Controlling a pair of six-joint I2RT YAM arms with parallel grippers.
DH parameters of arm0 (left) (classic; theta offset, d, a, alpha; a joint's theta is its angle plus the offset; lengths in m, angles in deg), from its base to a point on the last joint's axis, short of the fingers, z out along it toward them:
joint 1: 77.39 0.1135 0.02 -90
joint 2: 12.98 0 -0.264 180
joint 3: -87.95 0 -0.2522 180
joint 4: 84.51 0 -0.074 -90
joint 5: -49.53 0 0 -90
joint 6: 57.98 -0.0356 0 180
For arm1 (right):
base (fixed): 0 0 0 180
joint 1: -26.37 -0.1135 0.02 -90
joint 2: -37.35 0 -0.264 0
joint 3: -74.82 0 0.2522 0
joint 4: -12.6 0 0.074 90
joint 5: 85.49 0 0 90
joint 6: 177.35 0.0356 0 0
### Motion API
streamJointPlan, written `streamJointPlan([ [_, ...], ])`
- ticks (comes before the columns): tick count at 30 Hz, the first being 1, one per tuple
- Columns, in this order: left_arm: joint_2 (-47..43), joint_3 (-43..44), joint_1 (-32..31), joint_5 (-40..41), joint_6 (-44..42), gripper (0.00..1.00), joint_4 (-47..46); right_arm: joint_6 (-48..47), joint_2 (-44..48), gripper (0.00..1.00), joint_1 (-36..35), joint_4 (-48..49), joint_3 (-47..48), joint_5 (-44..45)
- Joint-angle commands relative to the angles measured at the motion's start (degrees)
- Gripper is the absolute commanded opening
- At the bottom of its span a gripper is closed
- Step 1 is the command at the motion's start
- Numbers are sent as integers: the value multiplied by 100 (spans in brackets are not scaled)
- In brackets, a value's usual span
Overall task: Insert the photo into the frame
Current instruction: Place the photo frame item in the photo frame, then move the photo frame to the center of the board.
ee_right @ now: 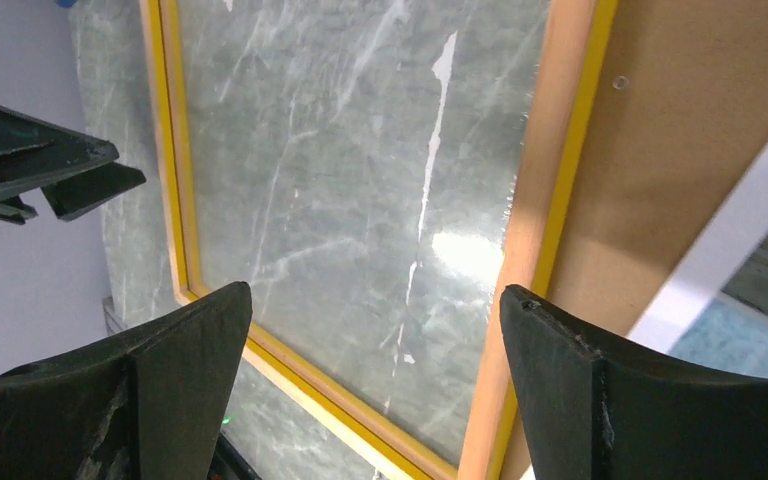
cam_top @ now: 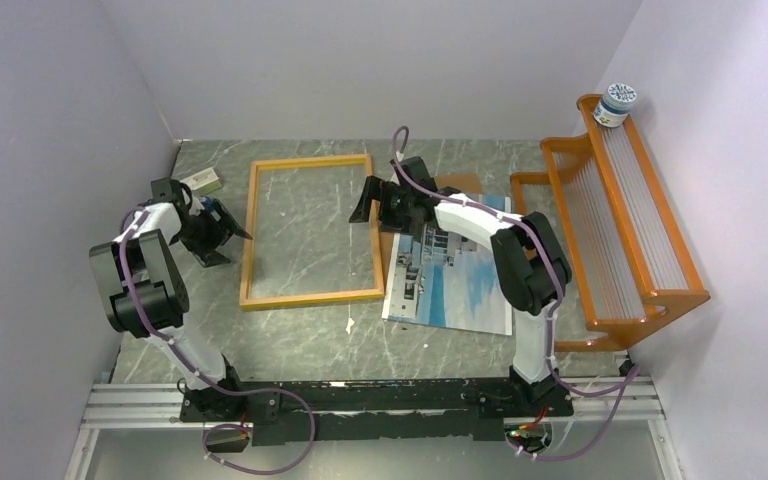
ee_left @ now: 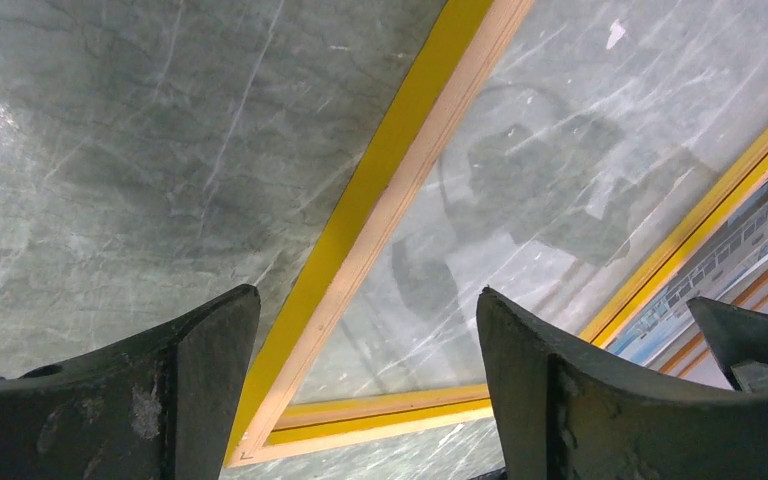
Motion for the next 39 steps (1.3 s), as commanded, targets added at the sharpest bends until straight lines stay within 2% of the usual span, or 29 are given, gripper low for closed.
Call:
streamJointPlan([
  [1, -79, -76, 2, -129, 57, 84, -109, -229, 370, 98, -3, -166, -184, 438],
  [5, -35, -121, 3, -135, 79, 83, -113, -280, 301, 93, -26, -278, -239, 518],
  [8, 32, -131, 3, -155, 81, 83, -104, -319, 225, 86, -57, -344, -244, 525],
  [14, 315, -124, 4, -775, 113, 82, -240, -301, 4, 74, -105, -302, -220, 249],
  [17, 415, -78, 7, -777, 118, 82, -184, -274, -121, 69, -125, -311, -177, 115],
  [21, 468, -19, 5, -672, 75, 82, -73, -270, -202, 69, -165, -327, -166, 113],
  [26, 377, 106, 2, -294, -4, 81, 63, -226, -252, 68, -199, 78, -208, -444],
  [30, 270, 423, -25, 672, -240, 83, 510, -281, -437, 67, -231, 134, 113, -808],
  [34, 208, 589, -22, 900, -346, 82, 712, -380, -448, 70, -226, -410, 421, -301],
  [39, -180, 534, -21, 1062, -263, 83, 723, -662, 384, 80, -237, -1024, 189, 1066],
])
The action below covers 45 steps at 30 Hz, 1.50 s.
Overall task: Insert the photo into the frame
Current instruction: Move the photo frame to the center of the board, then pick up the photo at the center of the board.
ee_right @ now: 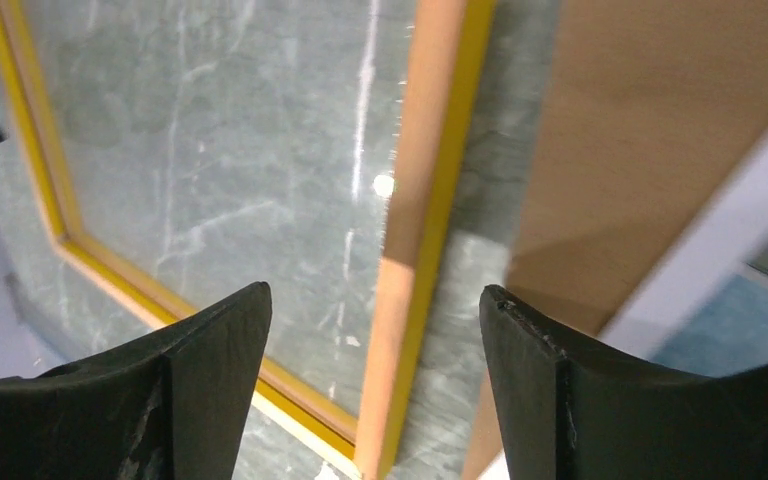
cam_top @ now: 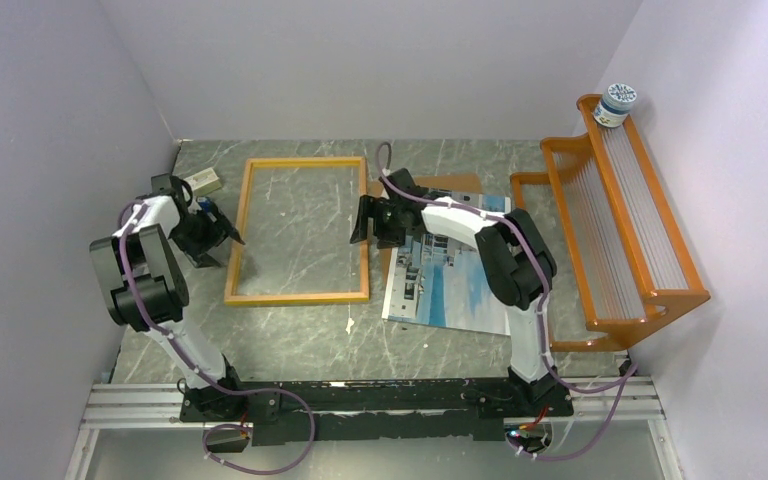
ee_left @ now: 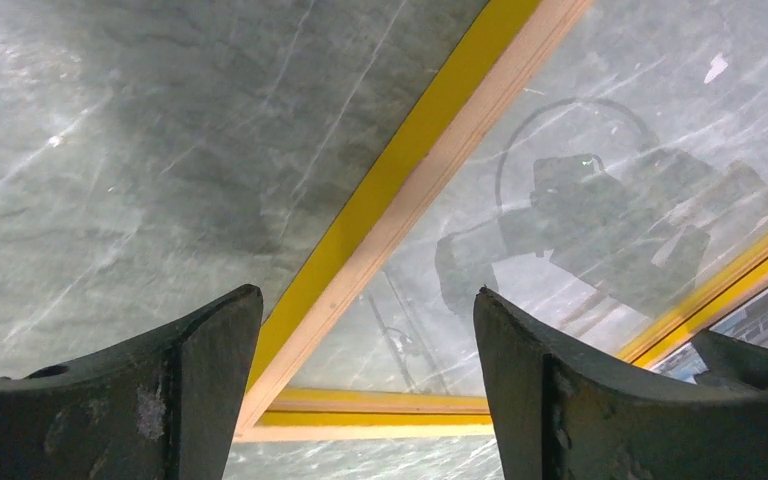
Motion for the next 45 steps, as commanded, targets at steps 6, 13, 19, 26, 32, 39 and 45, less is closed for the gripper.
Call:
streamJointPlan([
  [6, -1237, 64, -14, 643, 13, 84, 244, -534, 2073, 84, -128, -1240, -838, 2640],
  [13, -1957, -180, -147, -117, 159, 84, 68, -530, 2859, 86, -1007, -2354, -1661, 4114],
  [19, -2231, -635, -388, -552, 356, 82, -113, -327, 2624, 84, -1909, -2996, -1672, 4551],
  [26, -2415, -1011, -402, -747, 172, 82, -58, -523, 1771, 81, -3115, -3232, -1245, 5035],
  [32, -2690, -1161, -404, -169, 294, 84, 52, -1107, 1173, 77, -3624, -3176, -887, 5323],
  [39, -2680, -1089, -404, -131, 292, 84, 85, -1377, 1022, 70, -3766, -2672, -1297, 5718],
  [45, -2581, -973, -404, -185, 251, 83, 96, -1864, 1012, 64, -3901, -1993, -1700, 6021],
])
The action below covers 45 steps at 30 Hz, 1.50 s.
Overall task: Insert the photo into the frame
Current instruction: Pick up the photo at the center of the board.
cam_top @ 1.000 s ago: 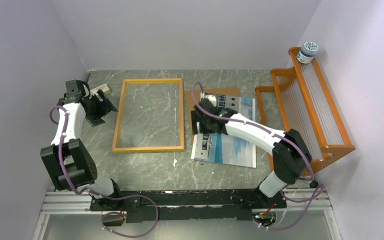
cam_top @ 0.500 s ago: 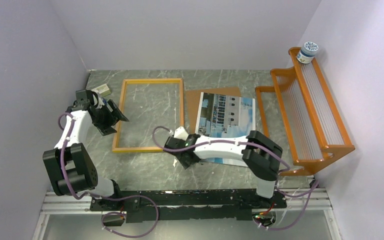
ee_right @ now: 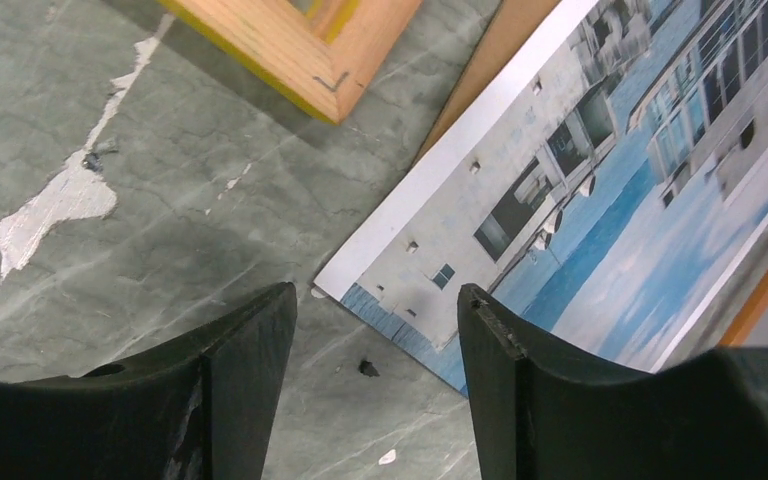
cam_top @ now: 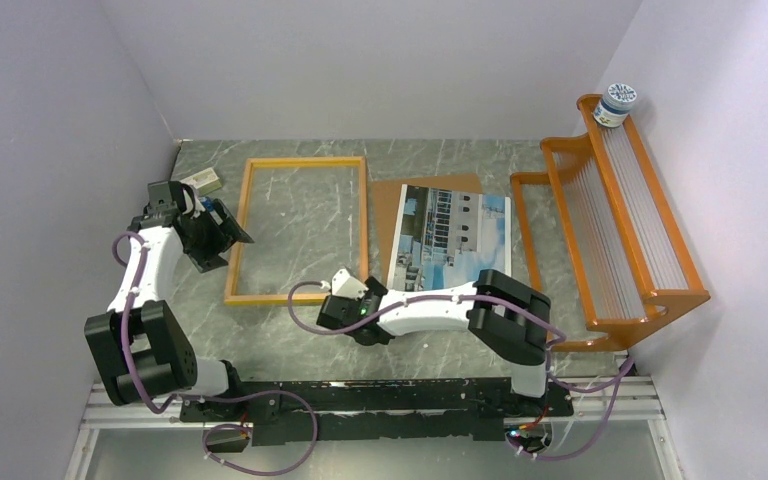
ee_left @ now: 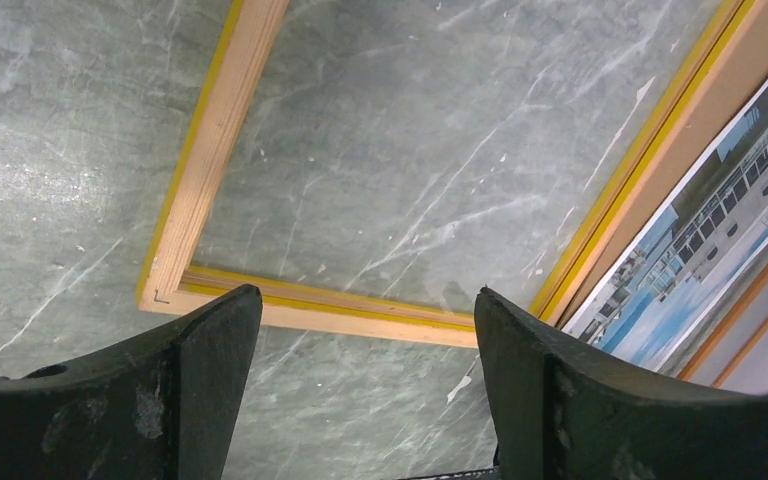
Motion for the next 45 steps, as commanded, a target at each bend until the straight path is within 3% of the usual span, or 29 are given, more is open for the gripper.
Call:
streamJointPlan([
  [1, 46, 201, -1, -3, -3, 83, 24, -400, -119, 63, -108, 479, -249, 459],
  [6, 31, 190, -1, -373, -28, 83, -159, -410, -200, 55, -188, 386, -146, 1352],
  [16, 159, 247, -2, -491, 6, 83, -253, -680, 64, 47, -188, 514, -117, 1704],
  [24, 247, 224, -2, -511, 5, 82, -296, -463, 76, 30, -182, 432, -112, 2099],
  [35, 365, 293, -2, -703, 85, 82, -385, -697, -4, 29, -90, 881, -471, 2125],
  [42, 471, 297, 3, -783, 183, 82, -476, -565, 26, 19, 1, 990, -785, 2286],
  [45, 551, 318, -2, -943, 305, 82, -579, -545, 145, 6, 24, 952, -765, 2411],
])
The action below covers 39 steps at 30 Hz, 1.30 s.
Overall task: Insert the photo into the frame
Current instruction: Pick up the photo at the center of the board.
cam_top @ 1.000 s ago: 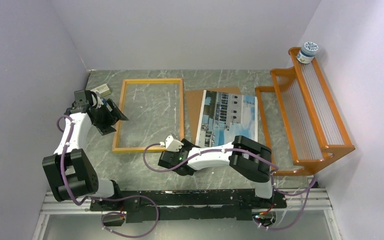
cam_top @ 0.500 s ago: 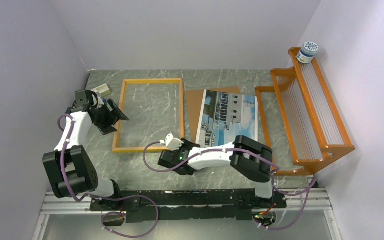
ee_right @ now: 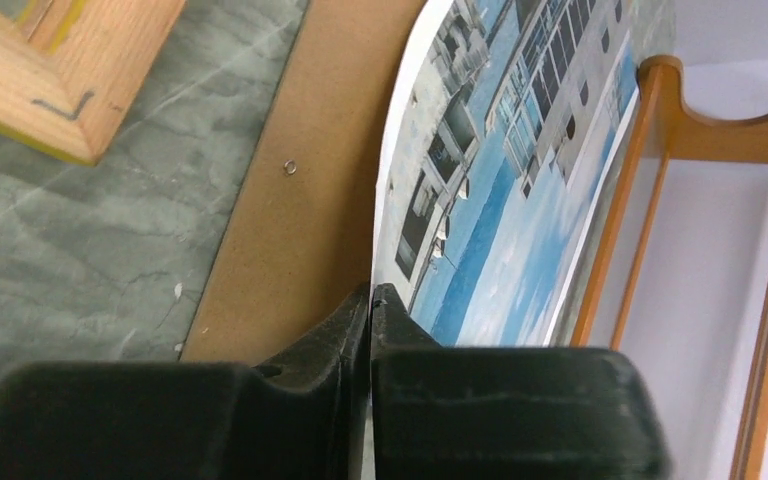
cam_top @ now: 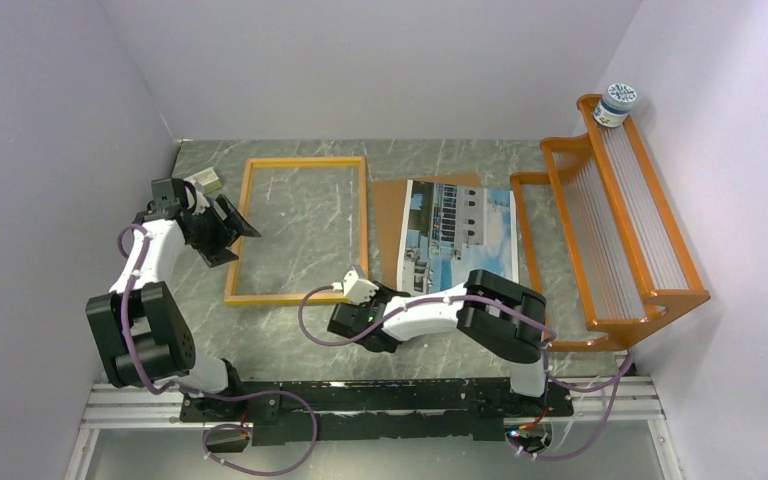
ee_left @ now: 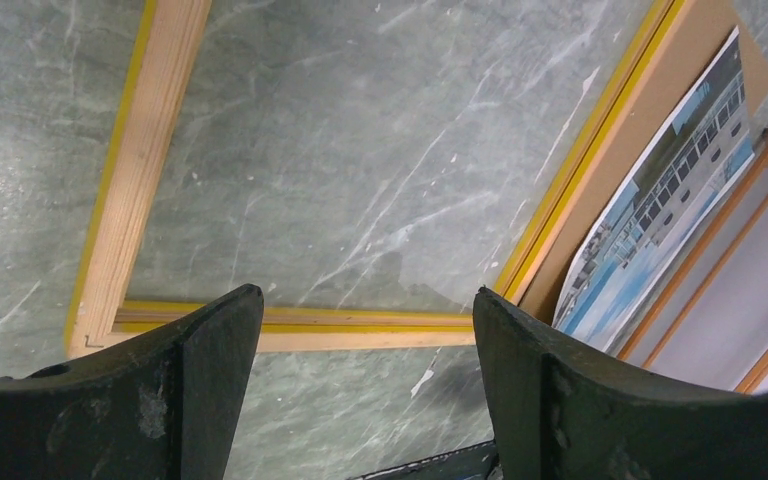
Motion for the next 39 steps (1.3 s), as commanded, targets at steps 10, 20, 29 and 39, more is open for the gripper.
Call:
streamJointPlan([
  [10, 581, 1085, 4, -402, 172, 82, 81, -482, 1288, 0, 312, 386, 935, -416],
  [20, 480, 1285, -38, -908, 697, 83, -106, 862, 2254, 0, 1817, 126, 2810, -2113],
  [29, 105, 852, -740, -1256, 2002, 84, -968, 2459, 2749, 0, 2785, 788, 3673, -3359],
  [39, -137, -367, -860, -1623, 4306, 92, -2542, 4188, 2995, 0, 3289, 1455, 3434, -4013],
])
